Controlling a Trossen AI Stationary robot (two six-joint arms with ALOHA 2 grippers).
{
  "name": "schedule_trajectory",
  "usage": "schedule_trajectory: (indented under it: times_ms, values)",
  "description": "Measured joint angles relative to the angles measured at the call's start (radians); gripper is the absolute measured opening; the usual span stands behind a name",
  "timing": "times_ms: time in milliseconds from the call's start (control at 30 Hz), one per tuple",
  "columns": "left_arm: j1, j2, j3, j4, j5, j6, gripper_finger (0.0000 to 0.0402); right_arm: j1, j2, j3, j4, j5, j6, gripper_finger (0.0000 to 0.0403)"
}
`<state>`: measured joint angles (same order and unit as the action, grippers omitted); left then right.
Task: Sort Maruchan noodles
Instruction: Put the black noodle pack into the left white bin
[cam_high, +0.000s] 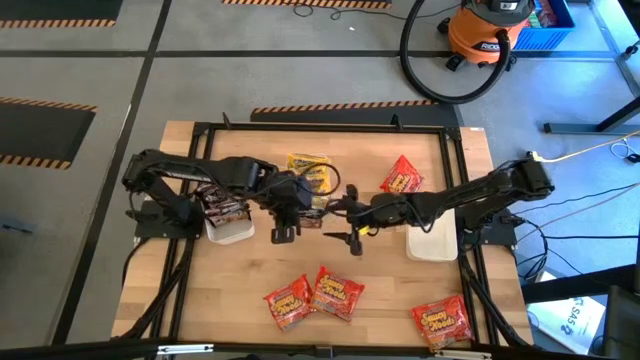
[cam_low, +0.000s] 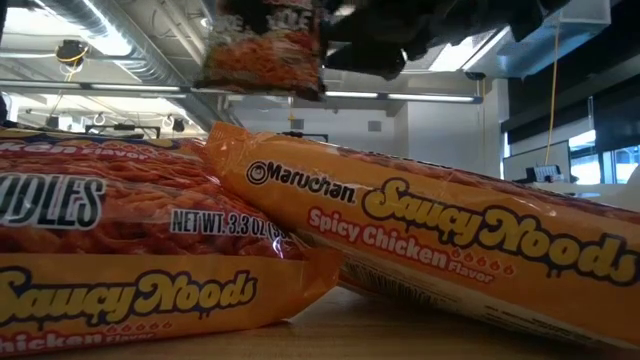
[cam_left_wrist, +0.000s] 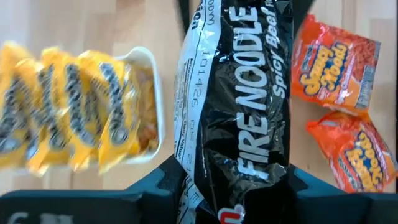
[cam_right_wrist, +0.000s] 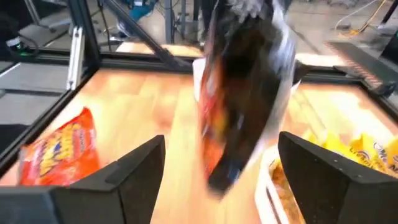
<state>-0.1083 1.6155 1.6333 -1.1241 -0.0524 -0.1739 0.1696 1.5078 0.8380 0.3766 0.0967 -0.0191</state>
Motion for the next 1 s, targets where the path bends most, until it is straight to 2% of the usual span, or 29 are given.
schedule_trajectory:
  times_ms: [67,267,700,833,1000]
  values:
    - [-0.013,-0.026,0.000,-0.030,-0.029,-0.025,0.0126,0.000,-0.023,-0.002,-0.074,-0.001,0.016,0.0291]
    - [-0.068,-0.145,-0.039,-0.107,-0.118,-0.156,0.0125,0.001,-0.015,-0.002,-0.122,-0.002,0.059,0.0291]
    - [-0.175,-0.540,-0.438,-0.150,-0.114,-0.599,0.0125,0.001,-0.005,-0.002,-0.089,0.000,0.073,0.0292]
    - [-0.202,-0.622,-0.543,-0.154,-0.111,-0.699,0.0125,0.001,-0.005,-0.002,-0.086,0.000,0.074,0.0292]
    - [-0.219,-0.673,-0.640,-0.143,-0.112,-0.746,0.0125,0.001,-0.005,-0.002,-0.086,0.000,0.074,0.0292]
